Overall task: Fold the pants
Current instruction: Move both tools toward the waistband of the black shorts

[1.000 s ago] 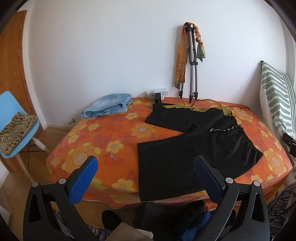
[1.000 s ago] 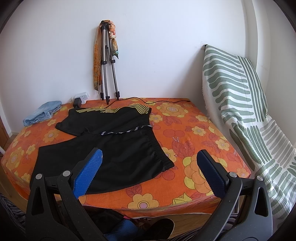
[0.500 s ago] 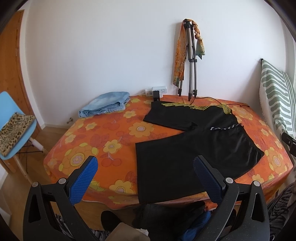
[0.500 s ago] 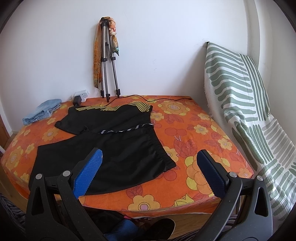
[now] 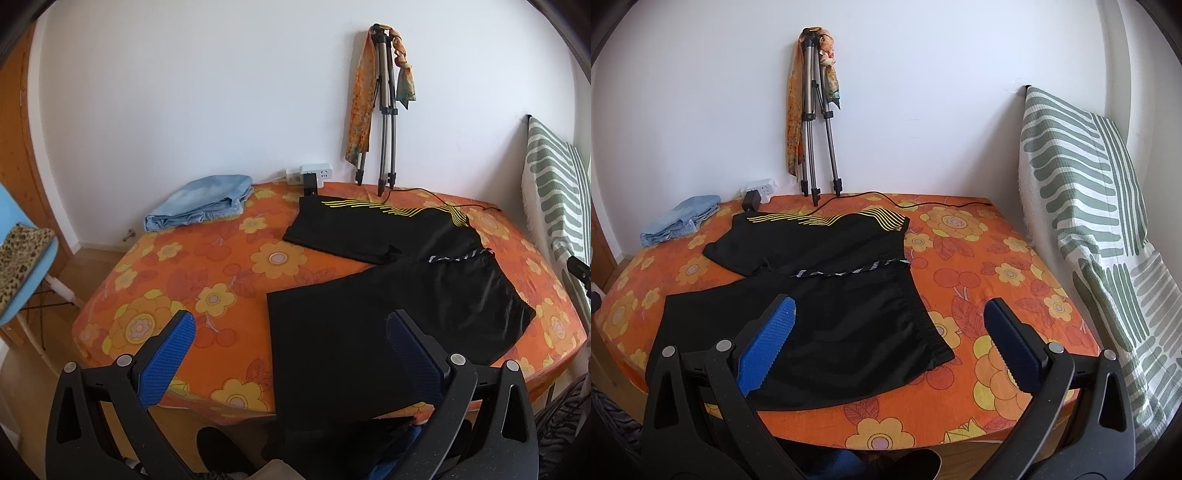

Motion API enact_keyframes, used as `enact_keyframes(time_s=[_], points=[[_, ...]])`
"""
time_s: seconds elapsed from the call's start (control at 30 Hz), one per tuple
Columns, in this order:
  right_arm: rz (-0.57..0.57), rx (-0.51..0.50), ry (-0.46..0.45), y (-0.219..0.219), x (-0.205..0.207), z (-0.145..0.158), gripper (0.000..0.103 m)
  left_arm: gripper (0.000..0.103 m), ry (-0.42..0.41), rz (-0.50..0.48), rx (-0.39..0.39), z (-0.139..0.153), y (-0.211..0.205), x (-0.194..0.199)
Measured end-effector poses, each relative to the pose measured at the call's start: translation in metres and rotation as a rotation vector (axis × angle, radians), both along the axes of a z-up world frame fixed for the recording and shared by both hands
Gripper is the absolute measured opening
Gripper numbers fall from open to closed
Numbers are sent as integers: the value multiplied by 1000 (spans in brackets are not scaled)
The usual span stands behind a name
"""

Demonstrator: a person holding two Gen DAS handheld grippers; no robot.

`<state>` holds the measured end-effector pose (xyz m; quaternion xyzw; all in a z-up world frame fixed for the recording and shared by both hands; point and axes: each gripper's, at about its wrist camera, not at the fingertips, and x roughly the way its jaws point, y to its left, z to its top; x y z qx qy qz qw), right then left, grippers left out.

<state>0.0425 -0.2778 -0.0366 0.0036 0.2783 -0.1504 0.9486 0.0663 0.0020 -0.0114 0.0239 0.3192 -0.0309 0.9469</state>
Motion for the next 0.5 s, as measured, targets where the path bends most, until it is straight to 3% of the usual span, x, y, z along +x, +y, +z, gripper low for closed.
enact_keyframes(time_s=[0.23, 0.37, 0.5], points=[[32, -18, 12, -18, 37, 12, 103, 102, 40, -37, -9, 0, 5, 40], [53, -27, 19, -32, 59, 19, 103, 95, 65, -58, -5, 2, 7, 70], [119, -8, 11, -43, 82, 27, 103, 89, 127, -92, -74, 3, 16, 102]])
